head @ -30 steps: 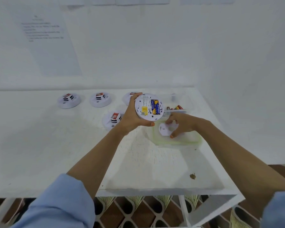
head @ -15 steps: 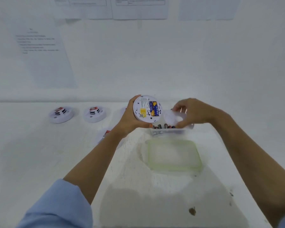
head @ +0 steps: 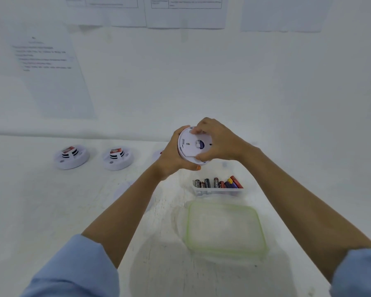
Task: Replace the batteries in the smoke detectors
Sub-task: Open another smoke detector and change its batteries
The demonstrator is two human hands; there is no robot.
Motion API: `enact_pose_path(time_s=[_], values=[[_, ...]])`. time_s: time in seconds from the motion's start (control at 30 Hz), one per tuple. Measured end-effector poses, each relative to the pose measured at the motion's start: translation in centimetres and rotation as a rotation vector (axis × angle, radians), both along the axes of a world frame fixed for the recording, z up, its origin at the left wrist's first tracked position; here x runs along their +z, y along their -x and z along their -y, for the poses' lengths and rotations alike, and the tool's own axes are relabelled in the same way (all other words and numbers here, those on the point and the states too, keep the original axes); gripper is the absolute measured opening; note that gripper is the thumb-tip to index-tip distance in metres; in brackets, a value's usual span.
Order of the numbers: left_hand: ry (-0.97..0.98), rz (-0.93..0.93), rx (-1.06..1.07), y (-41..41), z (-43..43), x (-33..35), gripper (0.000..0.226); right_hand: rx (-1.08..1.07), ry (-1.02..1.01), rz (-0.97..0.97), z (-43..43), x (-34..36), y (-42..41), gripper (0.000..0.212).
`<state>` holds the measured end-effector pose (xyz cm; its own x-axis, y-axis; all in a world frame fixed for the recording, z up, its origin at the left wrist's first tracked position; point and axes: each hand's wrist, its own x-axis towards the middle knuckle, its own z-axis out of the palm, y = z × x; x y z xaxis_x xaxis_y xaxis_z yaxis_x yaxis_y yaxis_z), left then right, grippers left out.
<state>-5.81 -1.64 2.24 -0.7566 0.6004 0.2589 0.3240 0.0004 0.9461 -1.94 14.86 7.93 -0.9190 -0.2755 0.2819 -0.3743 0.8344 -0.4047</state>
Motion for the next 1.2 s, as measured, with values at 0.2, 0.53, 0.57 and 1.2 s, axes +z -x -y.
enact_pose_path(time_s=[0.2, 0.53, 0.57, 1.2], values=[[0.016, -0.007, -0.051, 1.2, 0.0, 0.6, 0.099, 0.018, -0.002, -0.01, 0.1, 0.2, 1.2, 0.061], [0.002, 0.002, -0.049, 2.0, 0.1, 1.0, 0.095, 0.039, 0.023, 0.071, -0.4, 0.1, 2.6, 0.062], [0.001, 0.0, -0.045, 2.1, 0.1, 1.0, 0.095, 0.039, 0.018, 0.07, -0.5, 0.1, 2.7, 0.063], [-0.078, -0.003, 0.021, 1.4, -0.5, 0.3, 0.089, -0.022, 0.091, 0.0, 0.3, -2.1, 2.1, 0.061]])
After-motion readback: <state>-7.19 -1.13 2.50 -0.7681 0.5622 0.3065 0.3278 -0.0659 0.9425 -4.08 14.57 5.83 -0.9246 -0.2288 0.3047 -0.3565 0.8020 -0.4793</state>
